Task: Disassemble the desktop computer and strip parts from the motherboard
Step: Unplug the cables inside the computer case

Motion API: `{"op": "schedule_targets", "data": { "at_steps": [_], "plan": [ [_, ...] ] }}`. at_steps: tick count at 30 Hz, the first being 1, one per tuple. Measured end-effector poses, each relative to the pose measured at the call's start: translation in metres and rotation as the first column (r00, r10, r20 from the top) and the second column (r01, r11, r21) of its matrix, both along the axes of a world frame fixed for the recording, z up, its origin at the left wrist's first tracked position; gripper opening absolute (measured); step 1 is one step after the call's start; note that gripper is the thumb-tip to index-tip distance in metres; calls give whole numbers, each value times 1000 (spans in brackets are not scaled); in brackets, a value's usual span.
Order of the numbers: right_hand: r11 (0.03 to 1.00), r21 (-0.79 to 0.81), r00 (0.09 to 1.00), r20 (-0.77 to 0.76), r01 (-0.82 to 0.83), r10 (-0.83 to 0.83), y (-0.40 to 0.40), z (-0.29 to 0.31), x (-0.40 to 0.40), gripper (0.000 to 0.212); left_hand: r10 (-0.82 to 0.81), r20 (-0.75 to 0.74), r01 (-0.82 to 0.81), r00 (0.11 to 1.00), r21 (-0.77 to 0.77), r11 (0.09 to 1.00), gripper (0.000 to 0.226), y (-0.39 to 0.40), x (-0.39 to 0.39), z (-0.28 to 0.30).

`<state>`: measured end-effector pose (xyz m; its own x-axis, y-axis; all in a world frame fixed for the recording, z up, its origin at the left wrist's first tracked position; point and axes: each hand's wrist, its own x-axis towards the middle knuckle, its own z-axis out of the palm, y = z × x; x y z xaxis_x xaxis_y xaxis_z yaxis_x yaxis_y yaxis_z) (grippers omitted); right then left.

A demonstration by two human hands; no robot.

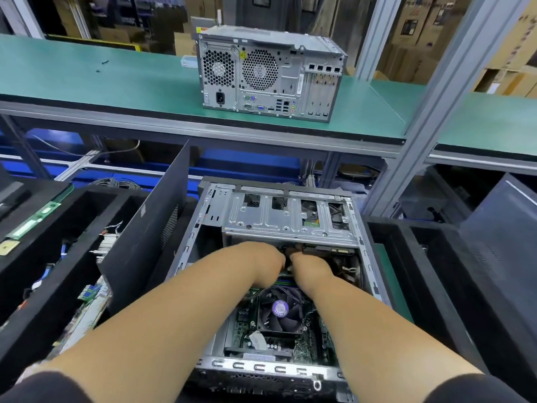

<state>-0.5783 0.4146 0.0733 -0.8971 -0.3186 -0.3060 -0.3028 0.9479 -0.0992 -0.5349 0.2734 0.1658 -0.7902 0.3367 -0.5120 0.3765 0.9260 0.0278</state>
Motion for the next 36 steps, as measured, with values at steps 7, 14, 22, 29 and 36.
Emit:
{"op": "schedule_targets", "data": {
  "at_steps": [7, 14, 22, 29, 36],
  "plan": [
    [988, 123, 990, -97, -88, 100, 1, -15, -9, 27, 137, -35, -139, 990, -34, 990, 36, -12, -21, -27],
    [995, 99, 991, -124, -27, 40, -4, -14, -7, 49, 132, -108, -122, 985, 96, 988, 31, -11, -26, -40],
    [998, 52, 991, -131, -20, 27, -4, -14, -6, 55, 161, -61, -152, 985, 132, 979, 27, -9, -32, -46],
    [1000, 17, 989, -146, -19, 21, -6, -14, -5, 53, 176, -50, -170, 983, 111, 979, 24, -7, -33, -47],
    [999, -30, 991, -134, -22, 18, -4, -15, -4, 55, 152, -76, -147, 985, 71, 987, 27, -7, -30, -46]
  ]
}}
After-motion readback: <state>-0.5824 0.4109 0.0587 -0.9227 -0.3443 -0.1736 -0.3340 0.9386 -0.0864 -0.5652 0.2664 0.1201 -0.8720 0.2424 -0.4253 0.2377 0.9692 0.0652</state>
